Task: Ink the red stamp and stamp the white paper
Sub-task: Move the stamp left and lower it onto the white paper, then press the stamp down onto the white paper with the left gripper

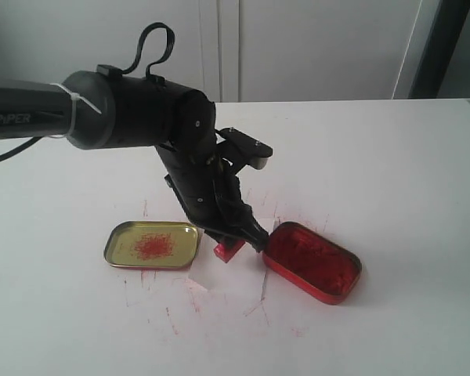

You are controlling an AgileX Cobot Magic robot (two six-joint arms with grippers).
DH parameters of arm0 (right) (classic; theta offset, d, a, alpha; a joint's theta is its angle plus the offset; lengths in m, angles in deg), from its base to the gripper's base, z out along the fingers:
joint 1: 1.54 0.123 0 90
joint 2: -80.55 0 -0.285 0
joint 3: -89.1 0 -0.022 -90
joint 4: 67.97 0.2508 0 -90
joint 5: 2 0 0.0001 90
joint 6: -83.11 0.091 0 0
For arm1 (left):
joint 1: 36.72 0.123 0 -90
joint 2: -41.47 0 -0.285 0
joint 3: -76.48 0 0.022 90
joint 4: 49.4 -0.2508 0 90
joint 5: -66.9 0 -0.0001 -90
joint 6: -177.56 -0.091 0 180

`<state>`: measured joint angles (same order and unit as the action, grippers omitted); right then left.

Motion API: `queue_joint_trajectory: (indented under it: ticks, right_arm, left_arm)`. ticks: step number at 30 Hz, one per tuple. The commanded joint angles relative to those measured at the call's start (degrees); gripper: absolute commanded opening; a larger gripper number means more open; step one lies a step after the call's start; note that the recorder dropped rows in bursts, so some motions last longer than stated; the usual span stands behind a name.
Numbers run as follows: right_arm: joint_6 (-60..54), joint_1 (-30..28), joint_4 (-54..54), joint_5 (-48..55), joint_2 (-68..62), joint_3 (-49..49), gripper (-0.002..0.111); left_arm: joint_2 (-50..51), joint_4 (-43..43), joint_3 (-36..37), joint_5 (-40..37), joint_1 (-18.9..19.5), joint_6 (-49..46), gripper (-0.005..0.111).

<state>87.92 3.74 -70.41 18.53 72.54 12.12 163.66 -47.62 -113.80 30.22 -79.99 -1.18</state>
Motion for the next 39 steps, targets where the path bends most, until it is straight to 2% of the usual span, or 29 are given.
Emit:
queue_joint_trajectory:
  ticks: [1, 21, 39]
  right_arm:
    - [-0.1, -0.1, -0.4, -0.7, 0.2, -0.2, 0.0]
    - [-0.1, -0.1, -0.4, -0.7, 0.2, -0.2, 0.0]
    - [-0.1, -0.1, -0.4, -0.7, 0.2, -0.2, 0.0]
  left_arm:
    - [0.6, 0.0, 0.1, -0.1, -0.1, 0.2, 0.0]
    - [5.9, -4.3, 0.1, 0.1, -0.1, 0.0, 0.0]
    - [12.3, -4.4, 0.2, -2.7, -0.1, -0.2, 0.0]
